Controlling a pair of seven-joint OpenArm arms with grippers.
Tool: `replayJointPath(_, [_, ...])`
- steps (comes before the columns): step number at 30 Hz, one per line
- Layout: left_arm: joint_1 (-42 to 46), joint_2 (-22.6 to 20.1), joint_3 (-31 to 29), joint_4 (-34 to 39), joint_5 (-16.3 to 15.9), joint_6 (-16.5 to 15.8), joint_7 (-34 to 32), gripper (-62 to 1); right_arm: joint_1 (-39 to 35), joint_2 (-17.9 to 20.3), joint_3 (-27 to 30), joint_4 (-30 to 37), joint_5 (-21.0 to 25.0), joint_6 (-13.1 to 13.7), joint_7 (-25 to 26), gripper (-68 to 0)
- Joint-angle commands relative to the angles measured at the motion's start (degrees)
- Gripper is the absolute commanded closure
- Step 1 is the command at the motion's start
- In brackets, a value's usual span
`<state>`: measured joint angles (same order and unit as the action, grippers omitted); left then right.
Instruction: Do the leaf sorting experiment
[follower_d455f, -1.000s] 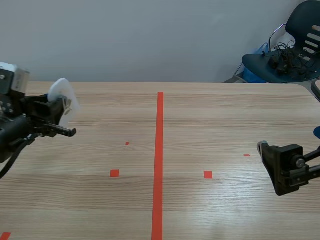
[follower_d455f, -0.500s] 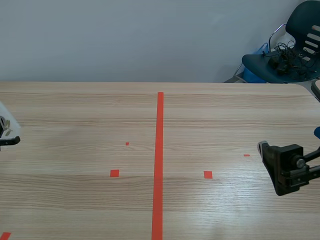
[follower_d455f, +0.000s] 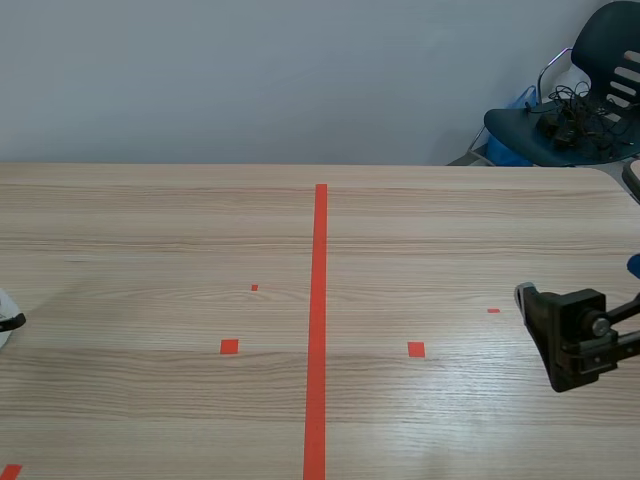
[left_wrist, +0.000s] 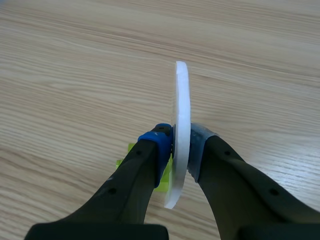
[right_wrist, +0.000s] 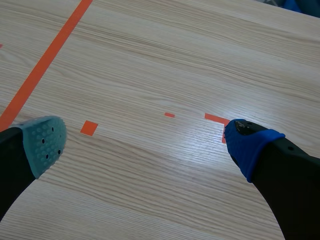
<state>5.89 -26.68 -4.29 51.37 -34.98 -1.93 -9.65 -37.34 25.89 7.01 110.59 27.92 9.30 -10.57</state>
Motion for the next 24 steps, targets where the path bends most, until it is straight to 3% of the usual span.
replayJointPath(1, [-0.50, -0.35, -0.17, 1.03, -0.31, -1.09, -1.01, -7.1, 0.35, 0.44, 0.11, 1.22, 0.39, -0.22, 0.57, -67.9])
replayJointPath(6, [-0.50, -0.35, -0.17, 0.37, -0.44, -2.73, -1.01, -11.9, 0.35, 0.44, 0.11, 1.22, 0.39, -0.22, 0.57, -67.9])
replayJointPath(15, [-0.50, -1.55, -0.17, 1.29, -0.37, -2.69, -2.95, -45.4, 0.37, 0.44, 0.11, 1.22, 0.39, -0.22, 0.59, -67.9])
replayJointPath(21, [0.31, -6.38, -2.19, 8.20, 0.24, -2.08, -2.67, -48.3, 0.37, 0.44, 0.11, 1.22, 0.39, -0.22, 0.59, -67.9])
replayJointPath(24, [1.60, -8.63, -3.56, 12.83, 0.24, -2.69, -0.76, -57.5, 0.37, 0.44, 0.11, 1.22, 0.39, -0.22, 0.57, -67.9])
